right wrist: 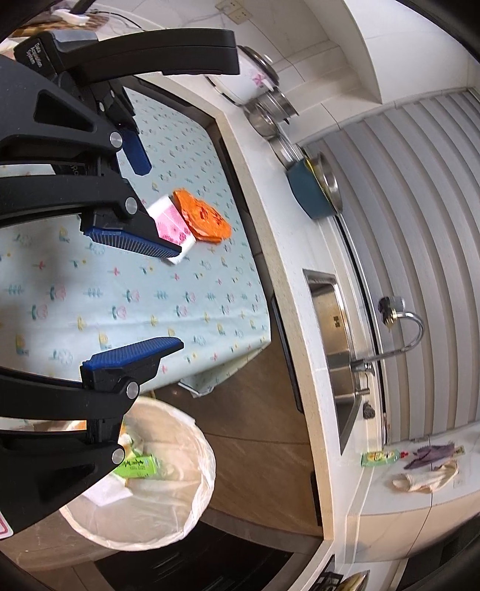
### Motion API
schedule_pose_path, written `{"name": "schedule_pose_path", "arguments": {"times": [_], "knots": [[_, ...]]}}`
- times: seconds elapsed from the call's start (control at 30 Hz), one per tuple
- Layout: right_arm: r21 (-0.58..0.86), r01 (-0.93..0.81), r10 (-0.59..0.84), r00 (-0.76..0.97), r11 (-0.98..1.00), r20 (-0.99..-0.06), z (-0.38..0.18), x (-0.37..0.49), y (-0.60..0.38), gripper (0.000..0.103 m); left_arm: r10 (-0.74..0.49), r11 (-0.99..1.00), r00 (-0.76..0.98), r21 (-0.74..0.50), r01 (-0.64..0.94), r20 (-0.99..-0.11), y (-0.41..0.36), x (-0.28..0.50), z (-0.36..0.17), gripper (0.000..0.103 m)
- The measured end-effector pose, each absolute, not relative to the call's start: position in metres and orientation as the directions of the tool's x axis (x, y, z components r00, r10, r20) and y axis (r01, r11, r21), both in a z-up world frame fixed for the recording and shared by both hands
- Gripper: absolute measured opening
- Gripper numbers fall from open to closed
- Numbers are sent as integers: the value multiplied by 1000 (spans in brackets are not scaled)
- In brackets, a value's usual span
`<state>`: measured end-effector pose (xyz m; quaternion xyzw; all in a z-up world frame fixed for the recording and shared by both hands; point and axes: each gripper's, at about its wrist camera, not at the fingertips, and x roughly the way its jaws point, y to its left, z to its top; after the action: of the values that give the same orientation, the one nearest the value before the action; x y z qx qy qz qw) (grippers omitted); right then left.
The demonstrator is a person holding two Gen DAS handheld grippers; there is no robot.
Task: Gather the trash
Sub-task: 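Move both tools back over the orange plastic bag and pink paper cup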
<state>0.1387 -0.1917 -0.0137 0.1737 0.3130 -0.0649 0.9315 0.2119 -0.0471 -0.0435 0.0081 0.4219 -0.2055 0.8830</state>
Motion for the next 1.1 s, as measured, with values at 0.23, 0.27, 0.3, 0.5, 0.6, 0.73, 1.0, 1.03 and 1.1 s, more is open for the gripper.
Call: {"name": "schedule_pose_path", "arguments": {"times": [0.23,0.27,0.3,0.5,0.6,0.73,1.0,1.03,1.1], "knots": [[274,189,22,785,943,-619,-20,154,-160,44,-318,935,575,-149,322,-754,-13,225,-48,76],[275,187,26,784,943,-621,-21,155,-157,44,-313,937,577,-147,315,-755,-9,227,-49,76],[275,183,30,782,944,-623,-22,157,-154,44,-307,940,578,-145,309,-756,-4,228,-50,76],[264,168,42,767,950,-641,-31,172,-136,44,-279,955,580,-157,253,-765,27,243,-58,76],[257,157,52,755,954,-654,-39,181,-126,46,-267,960,581,-157,233,-769,40,251,-62,76],[245,145,59,740,959,-670,-52,193,-111,52,-252,965,580,-154,213,-775,55,263,-69,76],[222,123,76,694,967,-716,-86,229,-83,53,-240,970,565,-167,179,-789,79,293,-82,76],[216,121,75,687,969,-723,-91,233,-81,53,-239,970,564,-167,177,-790,81,296,-84,76],[205,121,71,674,971,-735,-100,241,-76,53,-238,970,561,-166,178,-793,83,303,-87,76]]}}
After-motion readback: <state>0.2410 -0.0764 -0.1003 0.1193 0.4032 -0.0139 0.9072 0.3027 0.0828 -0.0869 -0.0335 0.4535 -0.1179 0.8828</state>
